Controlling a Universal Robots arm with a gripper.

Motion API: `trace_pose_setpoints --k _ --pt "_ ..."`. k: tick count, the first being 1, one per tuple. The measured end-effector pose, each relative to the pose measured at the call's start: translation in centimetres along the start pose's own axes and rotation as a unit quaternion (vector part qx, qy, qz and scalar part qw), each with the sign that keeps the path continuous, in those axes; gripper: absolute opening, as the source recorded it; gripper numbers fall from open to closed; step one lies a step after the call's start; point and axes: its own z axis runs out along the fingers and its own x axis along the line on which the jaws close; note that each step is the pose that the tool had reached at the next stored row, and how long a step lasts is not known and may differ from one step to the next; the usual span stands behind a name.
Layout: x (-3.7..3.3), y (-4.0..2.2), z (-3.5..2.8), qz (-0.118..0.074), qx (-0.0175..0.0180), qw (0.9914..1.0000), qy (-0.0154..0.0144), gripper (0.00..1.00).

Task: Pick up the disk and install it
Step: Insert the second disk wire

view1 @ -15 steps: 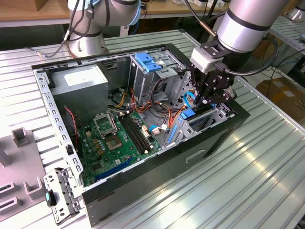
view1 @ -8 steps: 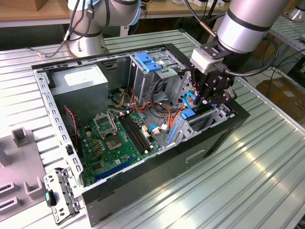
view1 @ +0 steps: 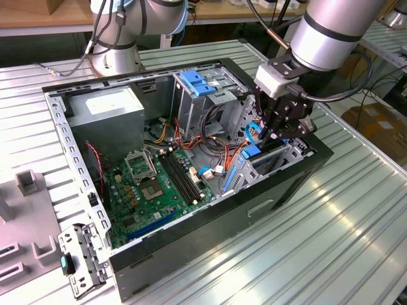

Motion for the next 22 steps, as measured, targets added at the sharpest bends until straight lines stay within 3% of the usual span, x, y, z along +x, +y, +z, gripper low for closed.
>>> trace_pose_setpoints --k 3,7,8,9,11,13,14,16,22 --pt "0.02 0.03 0.52 0.0 0.0 1.0 0.0001 0.16" --pt "0.03 0.03 0.57 0.0 0.0 1.0 -0.0002 0.17" --pt "0.02 0.02 0.36 0.0 0.0001 1.0 -0.0005 0.17" --pt "0.01 0.0 -0.13 0.0 0.0 1.0 -0.0002 0.24" --pt "-0.02 -0.04 -0.82 0.0 0.0 1.0 -0.0002 0.24" --pt "-0.02 -0.04 -0.87 0.0 0.0 1.0 -0.0001 0.22" --pt "-0.02 -0.04 -0.88 0.0 0.0 1.0 -0.0001 0.15" --pt "-0.02 -0.04 -0.93 0.0 0.0 1.0 -0.0001 0.11" --pt "-0.02 -0.05 -1.05 0.0 0.0 1.0 -0.0001 0.11"
